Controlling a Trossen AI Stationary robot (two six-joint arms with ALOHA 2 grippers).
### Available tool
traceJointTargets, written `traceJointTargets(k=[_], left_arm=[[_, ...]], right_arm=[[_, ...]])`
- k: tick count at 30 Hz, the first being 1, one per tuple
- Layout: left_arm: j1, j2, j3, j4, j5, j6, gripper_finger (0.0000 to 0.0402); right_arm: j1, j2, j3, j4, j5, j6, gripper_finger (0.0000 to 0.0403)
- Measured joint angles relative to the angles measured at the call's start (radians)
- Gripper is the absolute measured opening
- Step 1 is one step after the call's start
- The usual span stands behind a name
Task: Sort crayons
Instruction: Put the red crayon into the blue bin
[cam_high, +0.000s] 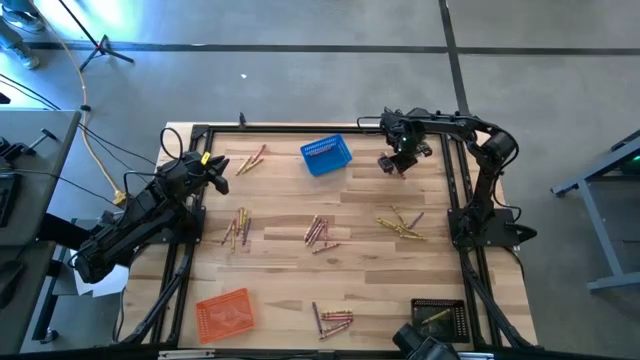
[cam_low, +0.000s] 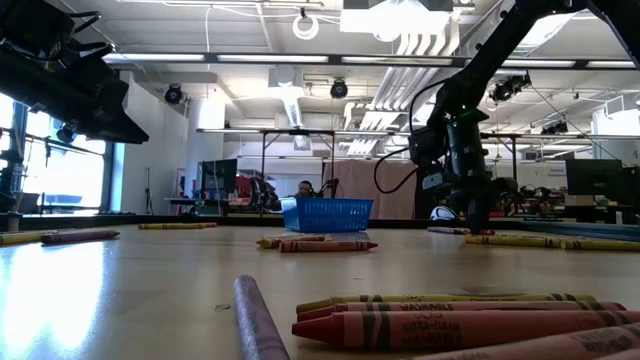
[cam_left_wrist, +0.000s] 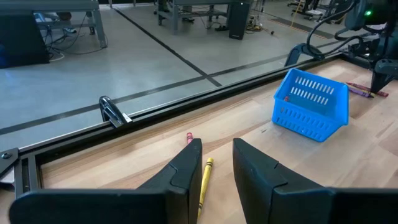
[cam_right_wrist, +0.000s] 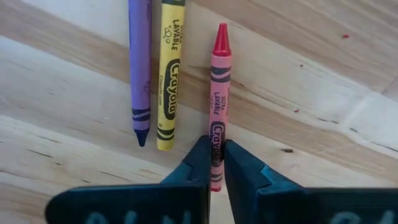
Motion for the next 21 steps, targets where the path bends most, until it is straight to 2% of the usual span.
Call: traceJointTargets(k=[8, 14, 21], left_arm=[[0.0, 0.0, 0.0, 0.0, 0.0, 0.0, 0.0076], [0.0, 0.0, 0.0, 0.0, 0.0, 0.0, 0.0076], [0.0, 0.0, 0.0, 0.001, 0.0, 0.0, 0.0076]], right_arm=[[0.002, -0.044, 0.0, -0.021, -0.043, -0.024, 0.0009], [0.002, -0.143, 0.031, -0.027, -0.1, -0.041, 0.0005], [0.021, -0.274, 0.081, -0.02, -0.106, -0.032, 0.0004]])
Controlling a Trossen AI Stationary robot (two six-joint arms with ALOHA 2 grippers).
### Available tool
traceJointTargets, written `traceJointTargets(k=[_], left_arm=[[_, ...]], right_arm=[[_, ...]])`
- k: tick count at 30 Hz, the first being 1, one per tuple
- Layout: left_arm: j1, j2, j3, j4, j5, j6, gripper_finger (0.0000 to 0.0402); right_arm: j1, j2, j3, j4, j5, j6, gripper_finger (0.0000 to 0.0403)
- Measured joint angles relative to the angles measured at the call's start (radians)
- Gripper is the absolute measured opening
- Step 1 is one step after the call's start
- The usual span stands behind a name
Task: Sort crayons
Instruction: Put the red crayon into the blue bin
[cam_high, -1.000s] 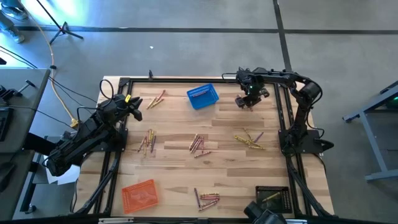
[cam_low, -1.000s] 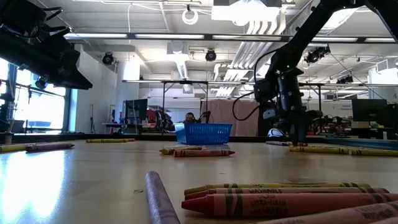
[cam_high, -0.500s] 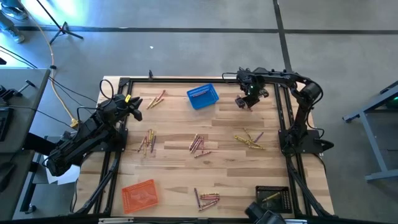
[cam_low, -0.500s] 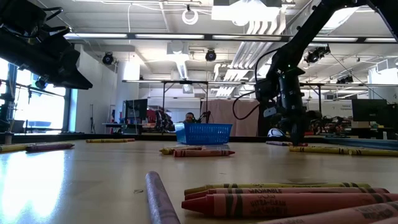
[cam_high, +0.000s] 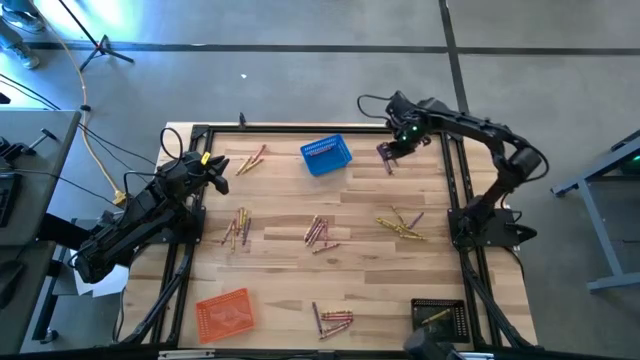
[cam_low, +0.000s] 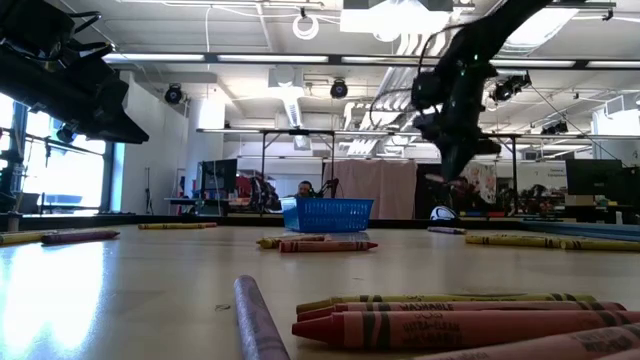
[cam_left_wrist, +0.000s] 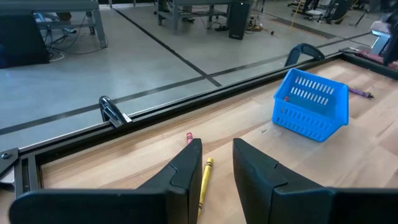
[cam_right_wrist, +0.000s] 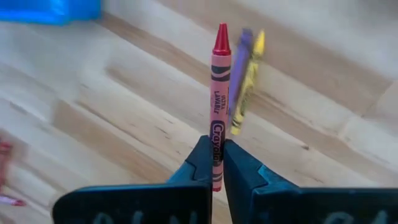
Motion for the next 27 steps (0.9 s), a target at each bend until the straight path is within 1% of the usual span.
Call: traceJointTargets(k=[6, 9, 10, 12, 14, 16, 22, 24, 27], left_arm=[[0.0, 0.0, 0.0, 0.006, -0.01, 0.007, 0.0076], [0.0, 0.0, 0.0, 0.053, -0.023, 0.029, 0.0076], [0.0, 0.0, 0.0, 0.078, -0.02, 0.011, 0.0076], [0.0, 0.0, 0.0, 0.121, 0.002, -0.077, 0.0076], [0.0, 0.004, 0.0, 0.192, -0.02, -0.149, 0.0076], [0.0, 0.005, 0.0, 0.265, -0.049, -0.178, 0.0076], [0.0, 0.006, 0.0, 0.465, -0.023, -0.212, 0.0076], [0.0, 0.005, 0.0, 0.505, -0.018, -0.238, 0.0076], [0.0, 0.006, 0.0, 0.52, 0.0, -0.273, 0.0076]], right_arm=[[0.028, -0.098, 0.038, 0.006, 0.0, 0.023, 0.0004], [0.038, -0.129, 0.056, 0.007, 0.0, 0.04, 0.0004], [0.042, -0.136, 0.062, 0.006, 0.0, 0.041, 0.0004], [0.05, -0.147, 0.072, 0.01, 0.001, 0.05, 0.0004], [0.055, -0.152, 0.079, 0.018, 0.0, 0.063, 0.0004], [0.061, -0.151, 0.083, 0.029, 0.001, 0.067, 0.0004], [0.064, -0.151, 0.083, 0.049, 0.001, 0.089, 0.0004], [0.064, -0.151, 0.083, 0.051, 0.001, 0.1, 0.0004], [0.066, -0.151, 0.083, 0.051, 0.002, 0.113, 0.0004]])
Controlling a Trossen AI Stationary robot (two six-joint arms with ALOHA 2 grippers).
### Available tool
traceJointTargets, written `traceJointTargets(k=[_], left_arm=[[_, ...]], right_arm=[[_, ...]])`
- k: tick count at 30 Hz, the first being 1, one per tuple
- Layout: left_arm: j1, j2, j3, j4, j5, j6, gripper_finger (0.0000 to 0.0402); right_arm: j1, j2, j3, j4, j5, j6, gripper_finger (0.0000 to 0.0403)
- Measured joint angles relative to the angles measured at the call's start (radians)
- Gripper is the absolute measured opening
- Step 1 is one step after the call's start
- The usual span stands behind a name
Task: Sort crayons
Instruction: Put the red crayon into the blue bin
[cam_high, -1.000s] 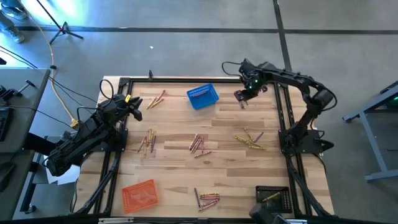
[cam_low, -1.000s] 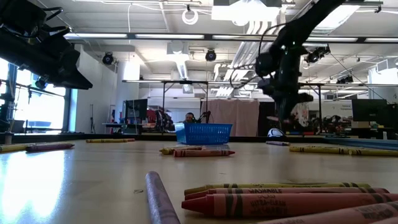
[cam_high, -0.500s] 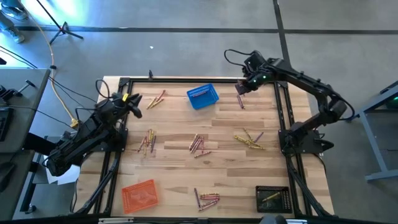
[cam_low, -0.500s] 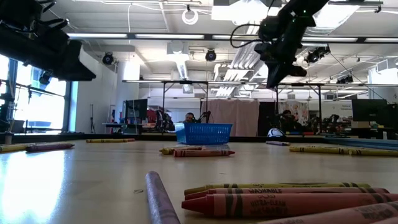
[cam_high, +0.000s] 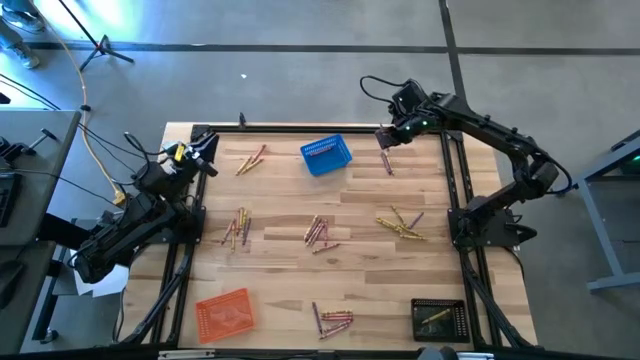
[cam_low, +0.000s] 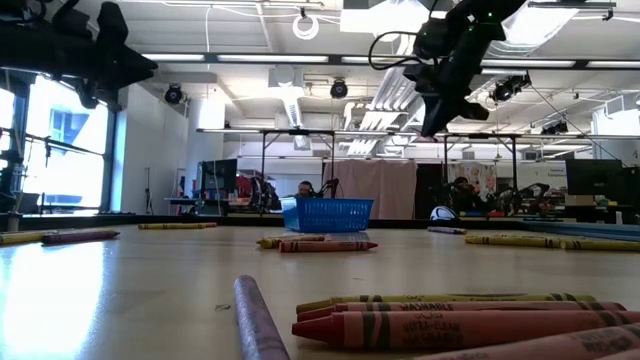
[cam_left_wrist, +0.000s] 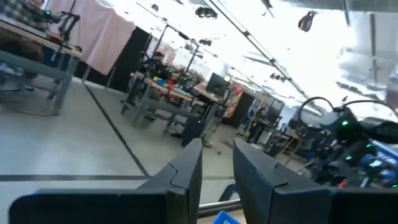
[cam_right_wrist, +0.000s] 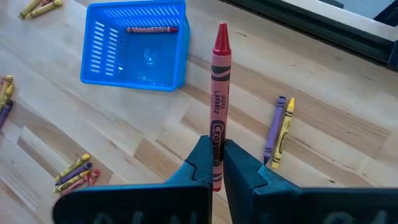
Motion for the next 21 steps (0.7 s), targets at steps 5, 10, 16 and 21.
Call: traceJointTargets(k=[5, 10, 16, 21], left_arm=[[-0.001, 0.0, 0.0, 0.001, -0.021, -0.072, 0.0076], [-0.001, 0.0, 0.0, -0.001, 0.004, -0.138, 0.0076], [-0.001, 0.008, 0.0, 0.002, -0.017, -0.243, 0.0076], [-0.001, 0.065, -0.001, 0.101, 0.075, -0.338, 0.0076]], right_arm=[[0.0, 0.0, 0.0, 0.01, 0.003, 0.014, 0.0004], [0.0, 0.0, 0.0, 0.023, 0.01, 0.036, 0.0005], [0.0, 0.0, 0.0, 0.024, 0.01, 0.059, 0.0005], [0.008, 0.0, -0.001, 0.032, -0.004, 0.059, 0.0005]])
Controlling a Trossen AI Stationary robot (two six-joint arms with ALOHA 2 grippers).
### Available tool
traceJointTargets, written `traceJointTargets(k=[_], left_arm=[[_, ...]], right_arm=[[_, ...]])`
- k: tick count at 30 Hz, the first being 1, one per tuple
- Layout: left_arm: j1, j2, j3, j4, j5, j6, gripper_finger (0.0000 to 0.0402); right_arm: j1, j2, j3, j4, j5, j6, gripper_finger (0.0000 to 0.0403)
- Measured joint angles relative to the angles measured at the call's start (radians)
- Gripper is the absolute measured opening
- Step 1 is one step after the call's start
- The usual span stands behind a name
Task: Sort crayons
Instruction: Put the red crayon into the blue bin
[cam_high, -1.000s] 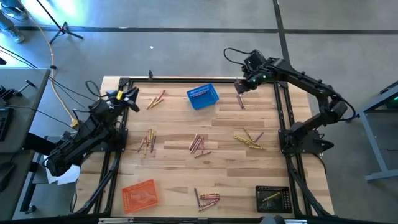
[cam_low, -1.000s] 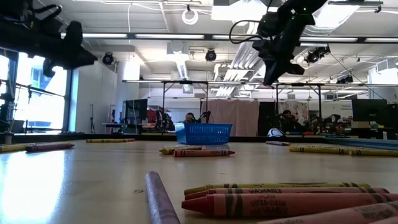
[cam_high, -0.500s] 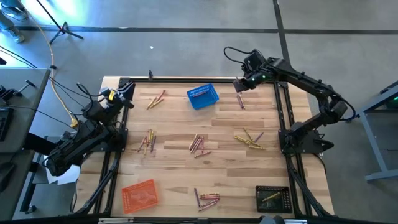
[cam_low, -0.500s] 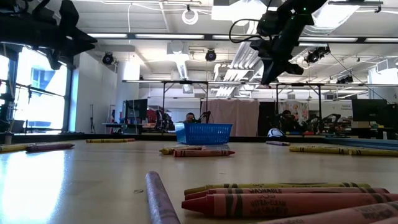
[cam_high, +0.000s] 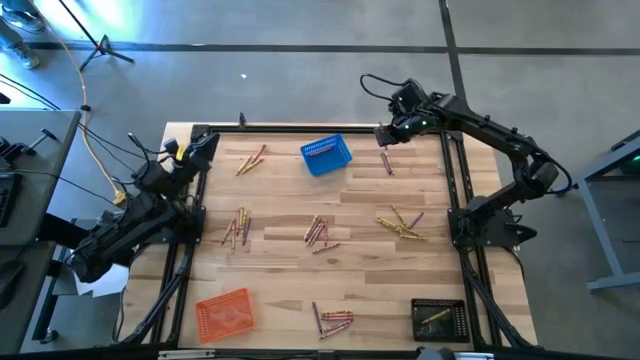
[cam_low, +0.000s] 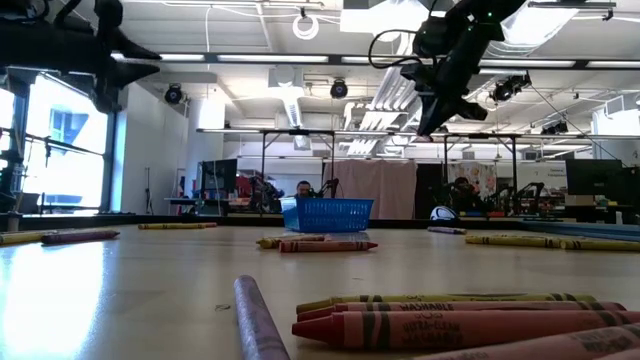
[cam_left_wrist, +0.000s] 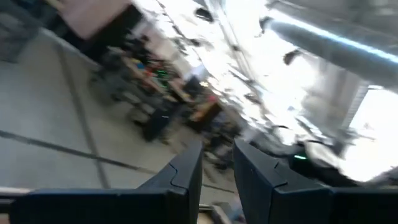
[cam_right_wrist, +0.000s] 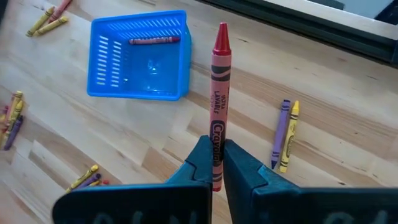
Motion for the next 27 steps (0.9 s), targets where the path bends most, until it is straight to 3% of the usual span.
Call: traceJointTargets(k=[5, 11, 19, 27], left_arm=[[-0.001, 0.16, 0.002, 0.178, 0.139, -0.092, 0.0076], [-0.002, 0.428, 0.079, 0.213, 0.201, -0.044, 0.0076], [-0.002, 0.759, 0.279, 0.207, 0.306, 0.12, 0.0076], [-0.002, 0.988, 0.495, 0.211, 0.396, 0.201, 0.0076]], right_arm=[[0.049, 0.0, 0.0, 0.103, -0.101, 0.0, 0.0005], [0.126, 0.0, 0.0, 0.382, -0.155, 0.042, 0.0005], [0.169, 0.001, 0.0, 0.605, -0.141, 0.079, 0.0005], [0.182, 0.003, 0.0, 0.637, -0.101, 0.074, 0.0005]])
